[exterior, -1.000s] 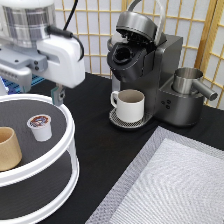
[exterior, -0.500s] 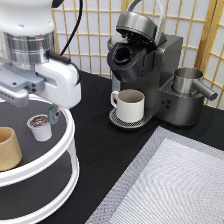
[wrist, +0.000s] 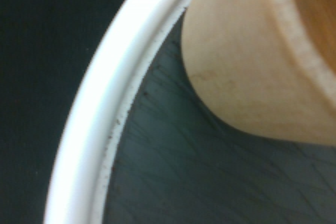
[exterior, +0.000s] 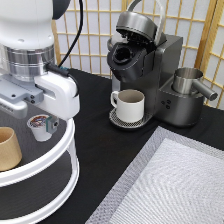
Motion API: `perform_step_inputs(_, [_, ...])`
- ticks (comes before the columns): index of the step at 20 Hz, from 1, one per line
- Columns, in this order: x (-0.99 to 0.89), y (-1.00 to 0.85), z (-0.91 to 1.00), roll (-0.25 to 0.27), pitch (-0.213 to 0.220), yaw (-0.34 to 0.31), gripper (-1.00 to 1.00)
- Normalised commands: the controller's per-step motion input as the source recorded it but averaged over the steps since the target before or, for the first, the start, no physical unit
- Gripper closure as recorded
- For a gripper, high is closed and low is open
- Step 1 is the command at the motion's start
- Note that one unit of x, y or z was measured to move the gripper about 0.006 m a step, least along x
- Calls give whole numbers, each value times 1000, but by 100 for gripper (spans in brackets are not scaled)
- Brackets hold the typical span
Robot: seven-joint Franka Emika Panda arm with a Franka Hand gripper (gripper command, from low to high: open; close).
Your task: Make coffee
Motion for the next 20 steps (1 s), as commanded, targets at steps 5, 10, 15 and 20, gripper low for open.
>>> perform_step_inputs(5, [-201, 25, -49, -6, -133, 0, 100])
perform_step_inputs(10, [-233, 13, -17, 0, -144, 2, 100])
perform_step_inputs(15, [-299, 28, -111, 6, -115, 42, 100])
perform_step_inputs(20, [-350, 15, 83, 12, -62, 42, 100])
